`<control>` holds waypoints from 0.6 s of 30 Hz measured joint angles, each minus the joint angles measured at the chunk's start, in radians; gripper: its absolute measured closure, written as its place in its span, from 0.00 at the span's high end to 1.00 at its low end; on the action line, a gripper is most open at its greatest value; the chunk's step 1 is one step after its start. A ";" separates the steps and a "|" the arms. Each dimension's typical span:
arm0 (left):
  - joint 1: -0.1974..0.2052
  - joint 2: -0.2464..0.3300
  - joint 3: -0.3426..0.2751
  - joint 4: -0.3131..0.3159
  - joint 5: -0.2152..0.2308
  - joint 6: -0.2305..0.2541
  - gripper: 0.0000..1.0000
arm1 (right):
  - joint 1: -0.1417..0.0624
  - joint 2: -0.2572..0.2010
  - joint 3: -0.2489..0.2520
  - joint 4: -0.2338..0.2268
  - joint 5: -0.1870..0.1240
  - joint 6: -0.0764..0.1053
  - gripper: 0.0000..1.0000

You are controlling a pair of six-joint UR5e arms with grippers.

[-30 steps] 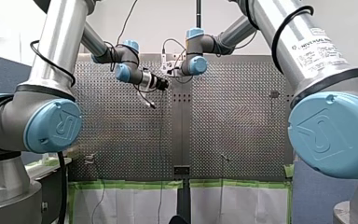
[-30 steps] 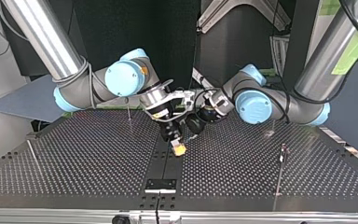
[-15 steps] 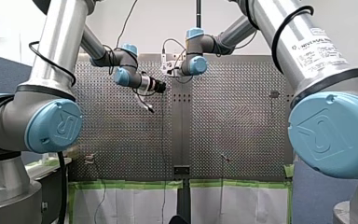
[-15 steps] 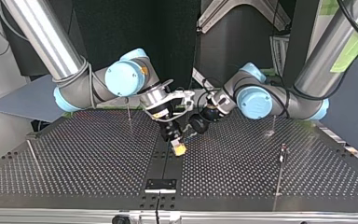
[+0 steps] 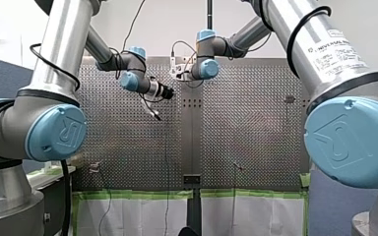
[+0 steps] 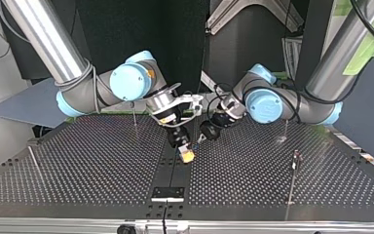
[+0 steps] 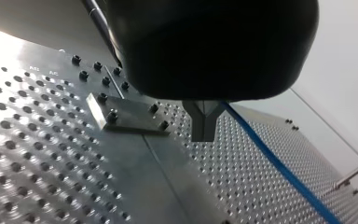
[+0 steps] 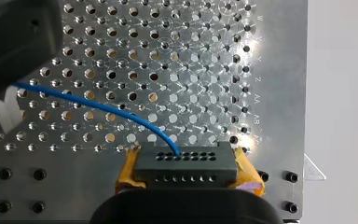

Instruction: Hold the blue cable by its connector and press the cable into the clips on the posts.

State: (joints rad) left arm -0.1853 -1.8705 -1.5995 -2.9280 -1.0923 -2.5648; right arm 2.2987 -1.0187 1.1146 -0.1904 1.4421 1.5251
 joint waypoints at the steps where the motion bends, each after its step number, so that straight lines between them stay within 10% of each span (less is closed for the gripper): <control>1: 0.003 0.000 0.000 -0.006 -0.010 0.009 0.00 | 0.000 0.000 0.000 0.000 0.000 0.000 0.00; 18: 0.078 0.047 -0.007 -0.134 -0.149 0.147 0.00 | 0.000 0.002 0.006 0.000 -0.001 0.000 0.00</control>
State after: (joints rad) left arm -0.1078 -1.8231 -1.6069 -3.0619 -1.2409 -2.4183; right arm 2.2987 -1.0171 1.1208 -0.1906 1.4413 1.5251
